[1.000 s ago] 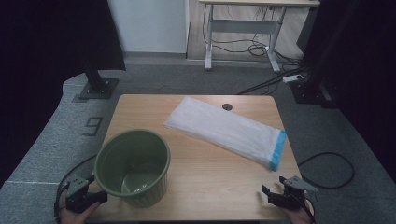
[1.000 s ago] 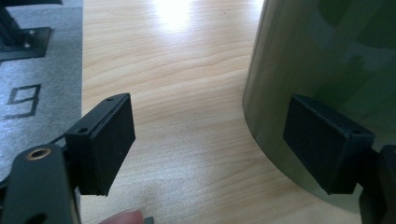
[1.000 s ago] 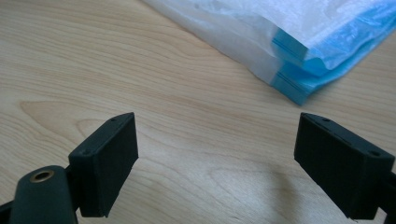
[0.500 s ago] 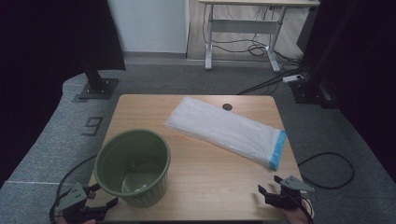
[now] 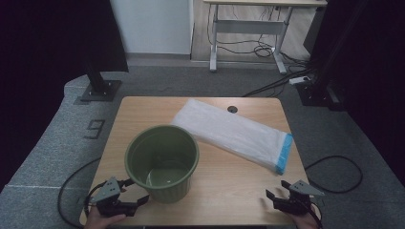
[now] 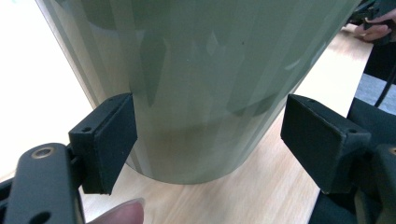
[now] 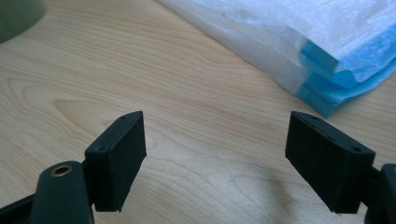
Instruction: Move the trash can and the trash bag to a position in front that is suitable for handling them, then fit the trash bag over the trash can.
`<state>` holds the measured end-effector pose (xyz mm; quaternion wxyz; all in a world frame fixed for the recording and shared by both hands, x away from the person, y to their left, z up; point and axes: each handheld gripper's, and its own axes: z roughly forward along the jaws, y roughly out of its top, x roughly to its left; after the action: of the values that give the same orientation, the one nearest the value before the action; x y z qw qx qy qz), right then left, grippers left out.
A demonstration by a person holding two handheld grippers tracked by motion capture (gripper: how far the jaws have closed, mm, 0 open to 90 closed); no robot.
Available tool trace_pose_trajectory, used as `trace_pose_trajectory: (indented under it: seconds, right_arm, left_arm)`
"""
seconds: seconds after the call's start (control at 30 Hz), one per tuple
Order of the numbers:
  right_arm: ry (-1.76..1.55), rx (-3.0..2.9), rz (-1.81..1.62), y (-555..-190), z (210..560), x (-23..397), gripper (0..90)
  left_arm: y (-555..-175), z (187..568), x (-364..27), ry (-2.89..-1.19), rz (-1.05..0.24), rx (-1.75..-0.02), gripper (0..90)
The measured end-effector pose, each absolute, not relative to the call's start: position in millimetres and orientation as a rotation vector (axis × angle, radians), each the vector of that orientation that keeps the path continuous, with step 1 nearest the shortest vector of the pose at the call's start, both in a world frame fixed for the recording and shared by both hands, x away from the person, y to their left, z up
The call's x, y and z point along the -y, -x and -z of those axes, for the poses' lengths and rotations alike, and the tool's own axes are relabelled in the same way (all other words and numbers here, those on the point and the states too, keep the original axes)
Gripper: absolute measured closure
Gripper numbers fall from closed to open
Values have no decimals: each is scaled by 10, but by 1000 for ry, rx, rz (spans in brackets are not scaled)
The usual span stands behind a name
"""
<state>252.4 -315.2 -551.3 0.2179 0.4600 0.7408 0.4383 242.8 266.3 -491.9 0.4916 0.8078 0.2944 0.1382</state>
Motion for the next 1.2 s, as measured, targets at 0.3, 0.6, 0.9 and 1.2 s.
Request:
trace_pose_trajectory:
  seconds: [0.3,0.6,0.9,1.2]
  right_arm:
    - [-1224,-2088,-1216,-2488,5500,3069,197]
    - [-1202,-2130,-1175,-2476,5530,3030,197]
    - [-1193,-2099,-1166,-2452,5482,2977,148]
    - [-1157,-2056,-1116,-2795,5297,2558,183]
  left_arm:
    - [-2666,4881,-2187,-2025,-318,-672,183]
    - [-2770,4842,-1995,-2043,-336,-697,172]
    - [-2656,4973,-2306,-2050,-380,-833,156]
    - [-2694,4988,-2508,-2025,-390,-905,157]
